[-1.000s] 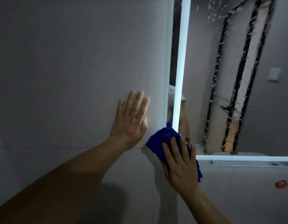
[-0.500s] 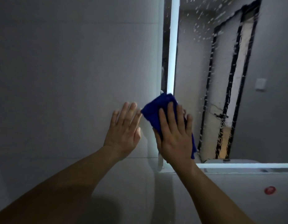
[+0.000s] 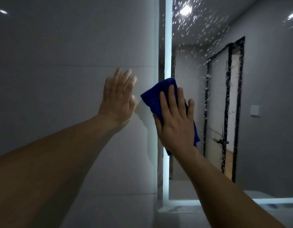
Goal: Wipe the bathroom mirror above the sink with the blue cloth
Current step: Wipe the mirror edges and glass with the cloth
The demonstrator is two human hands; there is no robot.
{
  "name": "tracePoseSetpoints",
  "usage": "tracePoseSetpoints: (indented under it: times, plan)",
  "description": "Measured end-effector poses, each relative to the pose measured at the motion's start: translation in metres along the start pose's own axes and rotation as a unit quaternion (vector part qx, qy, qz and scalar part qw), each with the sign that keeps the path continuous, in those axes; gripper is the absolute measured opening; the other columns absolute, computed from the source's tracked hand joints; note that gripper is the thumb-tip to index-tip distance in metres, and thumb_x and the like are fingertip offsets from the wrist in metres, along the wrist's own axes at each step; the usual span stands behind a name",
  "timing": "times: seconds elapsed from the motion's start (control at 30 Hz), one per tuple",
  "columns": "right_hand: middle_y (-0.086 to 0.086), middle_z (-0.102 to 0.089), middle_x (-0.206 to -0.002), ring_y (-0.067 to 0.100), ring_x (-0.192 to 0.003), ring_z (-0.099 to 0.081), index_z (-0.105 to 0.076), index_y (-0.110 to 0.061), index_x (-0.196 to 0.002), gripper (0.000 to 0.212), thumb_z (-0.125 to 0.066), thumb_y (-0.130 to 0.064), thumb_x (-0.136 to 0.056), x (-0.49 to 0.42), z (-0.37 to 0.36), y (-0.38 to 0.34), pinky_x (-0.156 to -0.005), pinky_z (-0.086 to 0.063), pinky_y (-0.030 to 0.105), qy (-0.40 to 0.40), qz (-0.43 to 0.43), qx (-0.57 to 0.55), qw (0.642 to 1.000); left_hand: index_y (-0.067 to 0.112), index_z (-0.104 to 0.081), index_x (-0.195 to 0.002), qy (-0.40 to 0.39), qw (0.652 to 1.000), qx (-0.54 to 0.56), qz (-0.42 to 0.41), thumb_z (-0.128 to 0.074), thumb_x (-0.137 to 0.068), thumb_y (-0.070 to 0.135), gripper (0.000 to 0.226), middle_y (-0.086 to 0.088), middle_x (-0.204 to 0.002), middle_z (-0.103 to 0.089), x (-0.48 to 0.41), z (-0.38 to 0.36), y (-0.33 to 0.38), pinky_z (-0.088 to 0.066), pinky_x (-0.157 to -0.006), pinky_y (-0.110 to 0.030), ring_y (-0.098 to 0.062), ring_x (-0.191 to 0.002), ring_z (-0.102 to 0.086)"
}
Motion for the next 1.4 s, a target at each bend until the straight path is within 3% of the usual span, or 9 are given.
tracePoseSetpoints:
  times: [0.1,0.23,0.47,0.57,0.83,1.0,1.1,1.23,1.4]
  plan:
    - [0.012,-0.013,-0.164,0.030,-0.152,-0.006,-0.024,-0.012,-0.156,0.064,-0.045,-0.039,-0.101,0.049,-0.006,-0.004,-0.120,-0.011,0.057,-0.027,0.005,-0.012,1.000,0.010,-0.029,-0.152,0.011,1.000,-0.009,-0.014,-0.038,-0.097,0.016,0.056,-0.012,-0.162,-0.023,0.000,-0.005,-0.002,-0.009,-0.123,-0.052,-0.030,-0.152,-0.011]
    - [0.012,-0.013,-0.164,0.032,-0.151,-0.012,-0.028,-0.012,-0.154,0.063,-0.047,-0.039,-0.099,0.101,-0.008,0.000,-0.120,-0.012,0.057,-0.040,0.082,0.007,0.996,0.009,-0.024,-0.155,0.014,1.000,-0.007,-0.020,-0.035,-0.098,0.018,0.059,-0.011,-0.164,-0.019,0.002,-0.007,-0.001,-0.007,-0.123,-0.050,-0.027,-0.153,-0.007]
    - [0.009,-0.010,-0.165,0.028,-0.152,0.000,-0.019,-0.017,-0.157,0.063,-0.037,-0.045,-0.104,-0.067,0.003,0.010,-0.121,0.001,0.051,0.001,-0.033,0.005,0.999,0.011,-0.020,-0.157,0.012,0.999,-0.018,-0.027,-0.024,-0.102,0.025,0.057,-0.009,-0.166,-0.013,0.002,-0.011,-0.005,-0.007,-0.124,-0.049,-0.026,-0.154,-0.004]
    - [0.009,-0.011,-0.165,0.028,-0.152,-0.001,-0.020,-0.015,-0.157,0.062,-0.036,-0.044,-0.104,-0.086,0.004,0.008,-0.121,0.000,0.050,0.007,-0.047,0.003,0.999,0.011,-0.019,-0.157,0.012,0.999,-0.020,-0.026,-0.023,-0.100,0.026,0.059,-0.010,-0.166,-0.013,0.001,-0.012,-0.005,-0.009,-0.124,-0.049,-0.027,-0.154,-0.005]
    - [0.011,-0.014,-0.164,0.030,-0.152,-0.008,-0.026,-0.012,-0.155,0.063,-0.041,-0.040,-0.101,0.039,0.001,0.009,-0.119,-0.017,0.057,-0.038,0.044,-0.004,0.998,0.012,-0.014,-0.158,-0.004,1.000,-0.023,-0.010,-0.024,-0.102,0.027,0.059,-0.007,-0.167,-0.005,0.000,-0.014,-0.004,-0.003,-0.124,-0.046,-0.023,-0.154,0.002]
    - [0.007,-0.008,-0.165,0.028,-0.152,0.003,-0.016,-0.017,-0.157,0.062,-0.025,-0.048,-0.104,-0.077,0.008,0.018,-0.121,-0.001,0.053,-0.029,-0.012,-0.001,1.000,0.011,-0.014,-0.158,-0.014,1.000,-0.014,-0.014,-0.018,-0.101,0.028,0.060,-0.007,-0.167,-0.005,0.000,-0.011,-0.005,-0.004,-0.124,-0.047,-0.022,-0.154,0.002]
    - [0.005,-0.003,-0.166,0.026,-0.152,0.006,-0.011,-0.017,-0.158,0.064,-0.023,-0.049,-0.104,-0.144,0.016,0.023,-0.122,0.000,0.051,-0.029,-0.049,0.000,0.998,0.011,-0.016,-0.158,-0.007,1.000,-0.006,-0.020,-0.018,-0.099,0.028,0.061,-0.008,-0.167,-0.007,0.000,-0.011,-0.005,-0.007,-0.124,-0.047,-0.023,-0.154,-0.001]
    - [0.007,-0.005,-0.166,0.027,-0.153,0.003,-0.015,-0.016,-0.158,0.063,-0.028,-0.046,-0.105,-0.130,0.013,0.012,-0.121,-0.001,0.051,0.005,-0.062,-0.015,0.998,0.012,-0.015,-0.158,-0.007,1.000,0.000,-0.023,-0.020,-0.099,0.028,0.061,-0.008,-0.167,-0.007,0.000,-0.014,-0.007,-0.010,-0.124,-0.047,-0.023,-0.154,-0.003]
    - [0.008,-0.013,-0.164,0.028,-0.153,-0.004,-0.026,-0.015,-0.156,0.061,-0.039,-0.043,-0.103,-0.052,0.005,0.008,-0.121,-0.007,0.054,-0.029,0.053,0.019,0.998,0.014,-0.007,-0.158,-0.013,1.000,-0.008,-0.021,-0.013,-0.103,0.030,0.057,-0.006,-0.167,-0.003,-0.002,-0.014,-0.007,-0.008,-0.124,-0.046,-0.021,-0.154,0.003]
Point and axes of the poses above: each hand's wrist, its own x-axis away from the middle knuckle, its own z-axis out of the back of the hand, y = z × x, the point moved 2 cm from there along -x, towards the middle knuckle
